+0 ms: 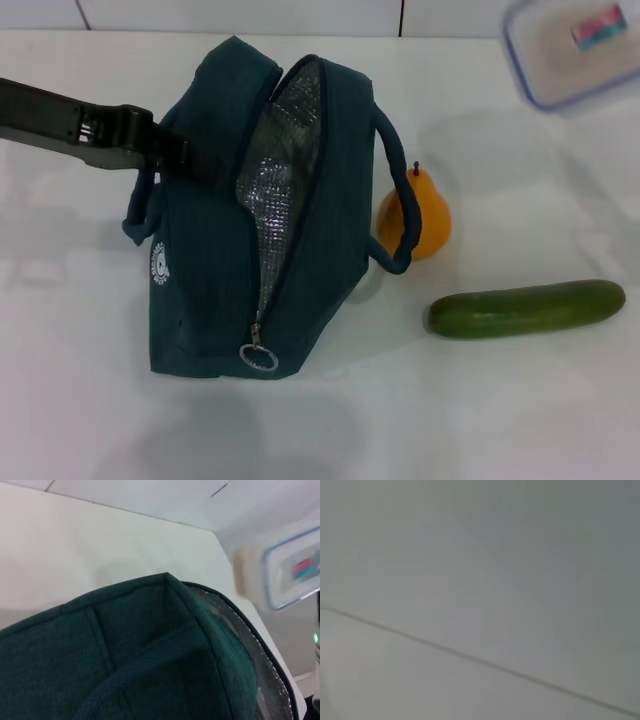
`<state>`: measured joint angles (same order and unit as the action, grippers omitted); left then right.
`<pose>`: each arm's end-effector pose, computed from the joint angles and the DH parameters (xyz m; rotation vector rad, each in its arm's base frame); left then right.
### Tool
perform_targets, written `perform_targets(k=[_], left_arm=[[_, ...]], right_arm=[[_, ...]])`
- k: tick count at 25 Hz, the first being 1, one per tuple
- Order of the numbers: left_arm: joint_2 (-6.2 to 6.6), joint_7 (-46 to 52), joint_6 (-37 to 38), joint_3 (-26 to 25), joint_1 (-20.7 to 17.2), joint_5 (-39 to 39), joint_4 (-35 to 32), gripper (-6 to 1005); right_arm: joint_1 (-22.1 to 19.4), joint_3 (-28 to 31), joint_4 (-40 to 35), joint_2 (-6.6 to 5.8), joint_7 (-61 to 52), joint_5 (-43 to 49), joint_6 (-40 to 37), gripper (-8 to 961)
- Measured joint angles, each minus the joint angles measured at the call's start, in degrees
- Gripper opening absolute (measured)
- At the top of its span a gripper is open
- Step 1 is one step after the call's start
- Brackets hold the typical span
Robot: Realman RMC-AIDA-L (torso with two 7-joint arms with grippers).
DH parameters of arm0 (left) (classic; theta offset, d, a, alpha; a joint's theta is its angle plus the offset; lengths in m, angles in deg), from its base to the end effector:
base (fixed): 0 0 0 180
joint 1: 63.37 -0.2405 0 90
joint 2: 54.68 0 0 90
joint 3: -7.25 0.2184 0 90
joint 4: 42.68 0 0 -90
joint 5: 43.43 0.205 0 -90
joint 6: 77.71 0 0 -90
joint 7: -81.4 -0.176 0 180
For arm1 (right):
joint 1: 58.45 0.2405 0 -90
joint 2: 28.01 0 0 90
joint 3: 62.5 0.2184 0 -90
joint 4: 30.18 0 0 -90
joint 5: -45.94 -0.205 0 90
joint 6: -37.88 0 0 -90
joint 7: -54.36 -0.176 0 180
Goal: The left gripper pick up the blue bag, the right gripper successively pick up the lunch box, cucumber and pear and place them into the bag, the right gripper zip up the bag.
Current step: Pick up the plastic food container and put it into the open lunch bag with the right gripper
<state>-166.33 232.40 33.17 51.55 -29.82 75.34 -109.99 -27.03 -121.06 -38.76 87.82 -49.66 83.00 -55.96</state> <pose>-0.1636 0.3167 0.0862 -2.6174 -1.6591 -0.3934 0.1941 0.3506 0.0685 -1.6271 1.4031 2.1043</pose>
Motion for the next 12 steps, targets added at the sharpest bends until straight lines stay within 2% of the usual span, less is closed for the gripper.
perform_targets(k=[6, 7, 8, 12], left_arm=[[-0.53, 0.4, 0.08, 0.23, 0.36, -0.04, 0.09, 41], [-0.61, 0.45, 0.07, 0.43, 0.48, -0.05, 0.19, 41], [-0.77, 0.47, 0.08, 0.76, 0.63, -0.06, 0.38, 41], [-1.36, 0.49, 0.06, 1.45, 1.02, -0.09, 0.87, 41]], right_arm=[[7.51, -0.53, 0.07, 0.29, -1.08, -0.04, -0.79, 102], [10.13, -1.12, 0.35, 0.35, -1.38, 0.05, -0.37, 102], [10.13, -1.12, 0.35, 0.35, -1.38, 0.05, -0.37, 102], [15.07, -4.22, 1.63, 0.36, -1.76, -0.02, 1.09, 103]])
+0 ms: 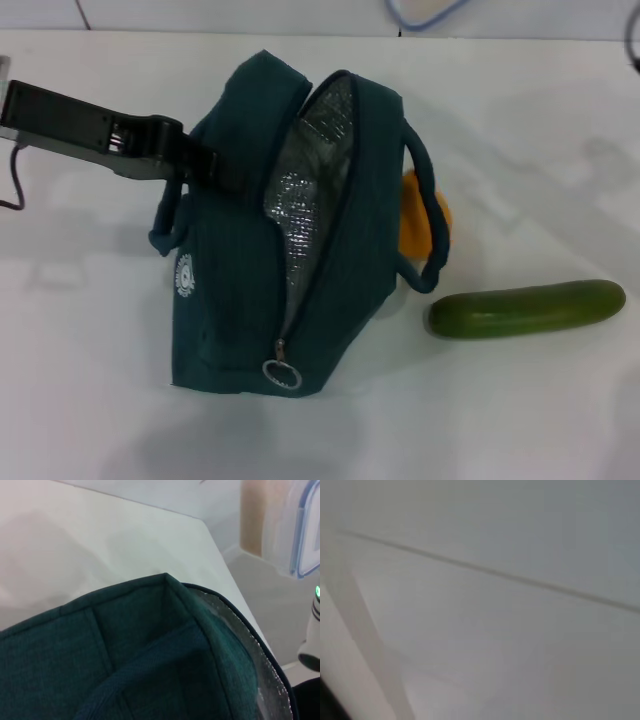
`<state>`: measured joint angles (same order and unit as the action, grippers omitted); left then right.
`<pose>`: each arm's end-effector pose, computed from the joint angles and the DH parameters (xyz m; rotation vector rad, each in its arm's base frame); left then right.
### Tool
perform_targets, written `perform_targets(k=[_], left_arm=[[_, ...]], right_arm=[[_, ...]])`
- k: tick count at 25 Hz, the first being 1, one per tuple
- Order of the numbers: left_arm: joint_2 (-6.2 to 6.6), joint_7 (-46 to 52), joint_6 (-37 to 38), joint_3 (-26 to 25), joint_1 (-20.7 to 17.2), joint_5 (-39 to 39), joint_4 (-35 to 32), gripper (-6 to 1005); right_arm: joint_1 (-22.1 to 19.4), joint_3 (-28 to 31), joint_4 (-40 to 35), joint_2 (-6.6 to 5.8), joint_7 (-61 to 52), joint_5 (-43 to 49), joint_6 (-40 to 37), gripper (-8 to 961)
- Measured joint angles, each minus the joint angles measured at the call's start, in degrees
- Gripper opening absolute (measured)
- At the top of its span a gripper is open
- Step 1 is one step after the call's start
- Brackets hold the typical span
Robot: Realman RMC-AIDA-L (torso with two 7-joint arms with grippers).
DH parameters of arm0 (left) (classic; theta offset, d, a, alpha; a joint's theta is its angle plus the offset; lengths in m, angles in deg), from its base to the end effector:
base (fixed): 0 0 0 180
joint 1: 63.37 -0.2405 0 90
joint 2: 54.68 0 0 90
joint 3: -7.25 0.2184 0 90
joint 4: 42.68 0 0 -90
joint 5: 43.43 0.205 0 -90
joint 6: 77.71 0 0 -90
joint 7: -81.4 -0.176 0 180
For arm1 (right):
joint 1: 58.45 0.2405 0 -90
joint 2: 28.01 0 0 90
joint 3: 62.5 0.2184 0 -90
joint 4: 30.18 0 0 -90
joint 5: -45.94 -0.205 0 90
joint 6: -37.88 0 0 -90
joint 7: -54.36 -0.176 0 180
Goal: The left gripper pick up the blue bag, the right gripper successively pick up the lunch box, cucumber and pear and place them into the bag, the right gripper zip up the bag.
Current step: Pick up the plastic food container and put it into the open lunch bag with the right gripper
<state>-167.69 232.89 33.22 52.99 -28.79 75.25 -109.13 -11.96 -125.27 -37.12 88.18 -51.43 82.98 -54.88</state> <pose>-0.1550 0.3150 0.0730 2.6136 1.6483 0.3760 0.0988 0.3850 0.0479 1.8446 -1.3058 -2.0525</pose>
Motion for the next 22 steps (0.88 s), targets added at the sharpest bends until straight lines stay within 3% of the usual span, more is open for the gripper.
perform_targets(k=[5, 12, 18, 22], left_arm=[[-0.53, -0.32, -0.15, 0.13, 1.78, -0.01, 1.97, 42], [-0.55, -0.42, -0.5, -0.12, 2.84, 0.07, 2.93, 42], [-0.47, -0.74, -1.82, -0.34, 2.38, 0.06, 3.47, 42], [-0.34, -0.84, -2.57, -0.46, 2.19, 0.14, 3.69, 42]], right_arm=[[4.42, -2.96, 1.93, 0.0, -0.02, 0.09, 1.1, 104], [7.0, -9.23, 1.66, -0.01, -0.04, 0.02, 4.01, 105], [6.25, -13.41, 1.65, -0.01, -0.04, 0.0, 4.95, 106], [2.55, -16.12, 1.56, 0.0, -0.19, 0.12, 4.68, 106]])
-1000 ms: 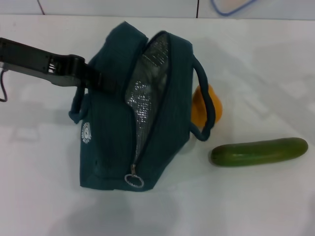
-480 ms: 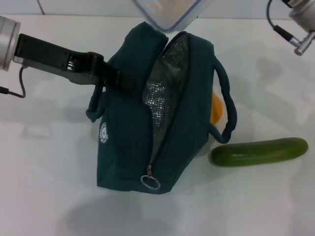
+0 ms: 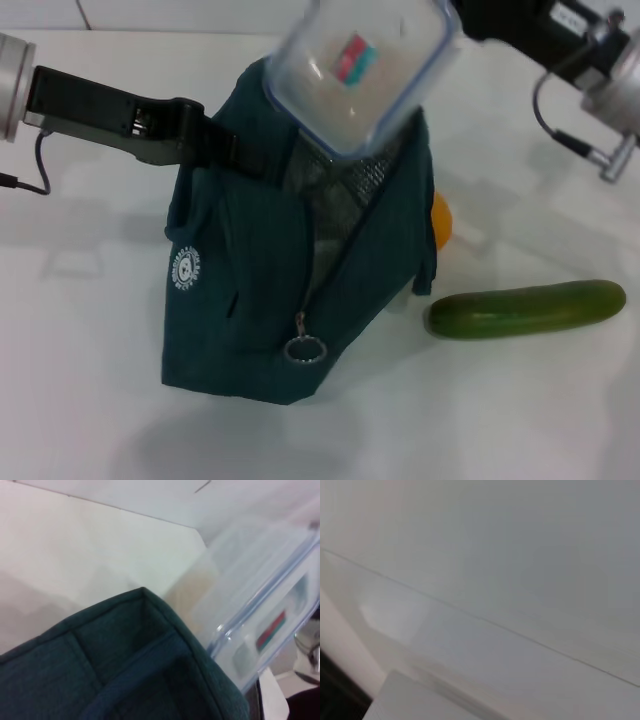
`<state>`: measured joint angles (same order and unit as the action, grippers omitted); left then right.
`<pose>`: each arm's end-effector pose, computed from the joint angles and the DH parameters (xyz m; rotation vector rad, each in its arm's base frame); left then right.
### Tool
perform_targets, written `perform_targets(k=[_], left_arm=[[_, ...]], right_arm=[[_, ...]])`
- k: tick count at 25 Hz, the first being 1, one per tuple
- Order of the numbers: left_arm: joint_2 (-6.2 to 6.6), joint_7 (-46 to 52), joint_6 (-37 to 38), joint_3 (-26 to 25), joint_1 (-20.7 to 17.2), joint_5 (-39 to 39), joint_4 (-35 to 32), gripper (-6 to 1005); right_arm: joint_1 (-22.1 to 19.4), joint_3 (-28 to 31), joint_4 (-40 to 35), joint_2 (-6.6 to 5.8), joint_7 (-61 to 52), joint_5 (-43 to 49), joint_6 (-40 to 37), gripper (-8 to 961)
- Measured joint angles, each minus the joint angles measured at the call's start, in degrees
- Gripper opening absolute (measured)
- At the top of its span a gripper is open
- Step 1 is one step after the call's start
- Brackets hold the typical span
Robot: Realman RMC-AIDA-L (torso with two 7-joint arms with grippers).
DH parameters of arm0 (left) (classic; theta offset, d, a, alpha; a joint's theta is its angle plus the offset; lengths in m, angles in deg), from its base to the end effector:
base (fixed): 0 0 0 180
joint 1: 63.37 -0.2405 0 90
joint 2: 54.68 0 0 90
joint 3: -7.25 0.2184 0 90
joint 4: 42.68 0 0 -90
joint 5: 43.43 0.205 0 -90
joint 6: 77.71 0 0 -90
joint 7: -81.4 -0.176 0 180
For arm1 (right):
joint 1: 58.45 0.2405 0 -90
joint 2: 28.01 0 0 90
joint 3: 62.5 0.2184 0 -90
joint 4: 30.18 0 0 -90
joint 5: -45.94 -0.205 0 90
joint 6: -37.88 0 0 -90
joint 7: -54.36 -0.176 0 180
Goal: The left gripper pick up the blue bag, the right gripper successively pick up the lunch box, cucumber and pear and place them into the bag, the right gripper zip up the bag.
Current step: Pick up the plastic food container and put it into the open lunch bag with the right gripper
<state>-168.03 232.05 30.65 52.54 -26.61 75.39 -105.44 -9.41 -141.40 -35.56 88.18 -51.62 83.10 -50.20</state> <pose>-0.1496 0.3255 0.0650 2.5973 1.6480 0.4196 0.0894 0.3728 -0.0088 2.0506 -1.4049 -1.6585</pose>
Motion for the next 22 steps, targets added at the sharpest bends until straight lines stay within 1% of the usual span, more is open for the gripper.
perform_targets(k=[1, 2, 3, 4, 7, 11, 16, 18, 20, 22], left_arm=[[0.02, 0.0, -0.26, 0.0, -0.14, 0.01, 0.0, 42], [0.1, -0.01, -0.72, -0.02, -0.46, -0.02, 0.03, 42], [0.1, -0.01, -0.72, -0.02, -0.46, -0.02, 0.03, 42], [0.12, -0.01, -0.96, -0.03, -0.57, -0.06, 0.05, 42], [0.21, -0.08, -1.47, -0.03, -0.63, -0.15, 0.45, 42], [0.23, -0.5, -1.58, -0.03, -0.45, -0.17, 1.31, 41], [0.21, -0.95, -1.58, -0.03, -0.6, -0.17, 1.59, 39], [0.2, -1.02, -1.58, -0.02, -0.69, -0.17, 1.59, 39], [0.2, -1.04, -1.53, -0.02, -0.73, -0.17, 1.59, 39], [0.23, -1.05, -1.47, -0.03, -0.77, -0.19, 1.59, 39]], right_arm=[[-0.83, -0.42, -0.22, -0.01, -0.07, 0.0, -0.01, 107], [-2.88, -1.67, -1.28, 0.0, -0.34, -0.01, 0.24, 107], [-2.88, -1.67, -1.28, 0.0, -0.34, -0.01, 0.24, 107], [-3.77, -2.48, -1.98, -0.01, -0.57, -0.04, 0.57, 107], [-5.49, -6.37, -4.45, -0.01, -1.29, -0.18, 2.18, 108], [-5.83, -12.26, -7.78, 0.0, -1.56, -0.42, 5.63, 108], [-5.75, -25.83, -13.64, -0.01, -2.06, -6.73, 16.13, 109], [-5.41, -30.04, -14.7, 0.0, -2.08, -8.57, 19.31, 109], [-5.1, -33.0, -15.74, 0.0, -2.28, -9.3, 21.5, 110], [-5.47, -33.75, -16.73, -0.01, -2.29, -9.42, 22.04, 110]])
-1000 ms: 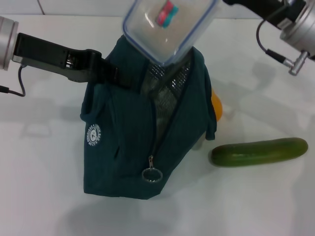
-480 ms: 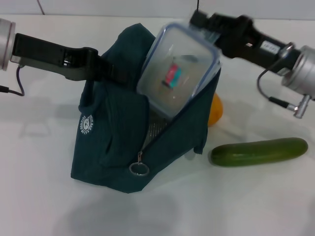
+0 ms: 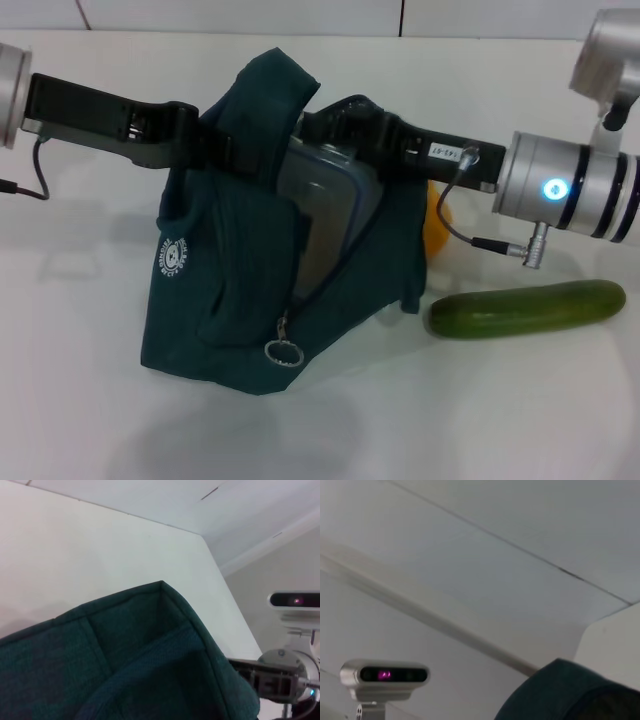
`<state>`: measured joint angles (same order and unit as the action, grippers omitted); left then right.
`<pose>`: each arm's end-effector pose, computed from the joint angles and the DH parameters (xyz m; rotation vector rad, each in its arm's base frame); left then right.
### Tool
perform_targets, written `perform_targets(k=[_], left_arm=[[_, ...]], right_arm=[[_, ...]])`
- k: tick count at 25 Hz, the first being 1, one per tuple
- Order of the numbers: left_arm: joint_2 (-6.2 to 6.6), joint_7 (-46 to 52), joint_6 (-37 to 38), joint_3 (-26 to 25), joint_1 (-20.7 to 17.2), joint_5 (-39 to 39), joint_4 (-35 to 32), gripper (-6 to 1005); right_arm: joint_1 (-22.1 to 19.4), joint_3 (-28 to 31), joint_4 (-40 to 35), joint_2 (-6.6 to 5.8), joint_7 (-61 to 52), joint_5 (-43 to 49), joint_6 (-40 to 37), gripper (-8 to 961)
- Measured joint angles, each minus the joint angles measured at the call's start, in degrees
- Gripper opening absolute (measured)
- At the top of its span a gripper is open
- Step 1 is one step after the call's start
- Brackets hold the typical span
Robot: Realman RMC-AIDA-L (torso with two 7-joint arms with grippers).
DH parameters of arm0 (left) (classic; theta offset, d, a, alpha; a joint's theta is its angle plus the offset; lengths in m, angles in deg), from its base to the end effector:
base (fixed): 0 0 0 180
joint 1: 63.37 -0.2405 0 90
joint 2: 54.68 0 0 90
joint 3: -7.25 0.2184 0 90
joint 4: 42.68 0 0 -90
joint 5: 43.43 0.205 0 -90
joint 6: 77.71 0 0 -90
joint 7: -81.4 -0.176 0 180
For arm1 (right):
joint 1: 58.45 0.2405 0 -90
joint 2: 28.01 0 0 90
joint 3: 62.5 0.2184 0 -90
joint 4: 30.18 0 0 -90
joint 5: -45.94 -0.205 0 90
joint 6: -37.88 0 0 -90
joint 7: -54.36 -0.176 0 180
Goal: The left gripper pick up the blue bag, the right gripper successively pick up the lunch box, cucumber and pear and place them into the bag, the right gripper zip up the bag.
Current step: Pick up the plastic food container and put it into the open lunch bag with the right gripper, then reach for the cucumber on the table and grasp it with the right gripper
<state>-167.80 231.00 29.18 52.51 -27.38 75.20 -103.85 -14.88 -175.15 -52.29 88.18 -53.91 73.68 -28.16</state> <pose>-0.1573 0.3270 0.0634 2.5891 1.6758 0.4430 0.0923 0.3486 -0.0888 2.3406 -1.5285 -1.1724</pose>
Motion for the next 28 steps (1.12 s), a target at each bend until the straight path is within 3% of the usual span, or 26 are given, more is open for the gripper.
perform_targets(k=[7, 12, 15, 18, 23, 24, 26, 28], left_arm=[[0.09, -0.29, 0.2, -0.03, -0.41, -0.06, -0.03, 39], [0.51, -0.51, 0.34, -1.38, -0.75, -0.07, -0.04, 39], [0.66, -0.51, 0.39, -1.38, -0.82, -0.08, -0.04, 39], [0.85, -0.56, 0.42, -1.44, -1.38, -0.23, -0.07, 39], [1.47, -0.64, 0.43, -1.49, -2.58, -2.07, -0.27, 39], [1.53, -0.67, 0.43, -1.49, -2.67, -2.23, -0.26, 39], [1.58, -0.78, 0.43, -1.49, -2.68, -2.26, -0.22, 39], [1.65, -1.04, 0.43, -1.5, -2.69, -2.26, -0.11, 39]], right_arm=[[-3.98, 2.17, -2.48, -0.29, 3.57, -0.1, -2.55, 111], [-5.24, 6.38, -1.28, -0.93, 5.03, 0.37, -6.02, 304], [-7.41, 11.61, -0.2, -2.0, 8.67, 0.53, -10.87, 441], [-10.59, 16.87, -0.17, -4.62, 12.36, 0.62, -14.62, 567], [-12.98, 21.51, -2.81, -11.52, 15.11, 6.52, -16.63, 737], [-12.79, 22.19, -4.41, -13.81, 14.12, 10.64, -16.57, 748], [-12.0, 24.88, -8.01, -17.0, 10.32, 20.61, -16.22, 769], [-11.2, 29.04, -11.61, -18.31, 5.96, 30.65, -16.09, 790]])
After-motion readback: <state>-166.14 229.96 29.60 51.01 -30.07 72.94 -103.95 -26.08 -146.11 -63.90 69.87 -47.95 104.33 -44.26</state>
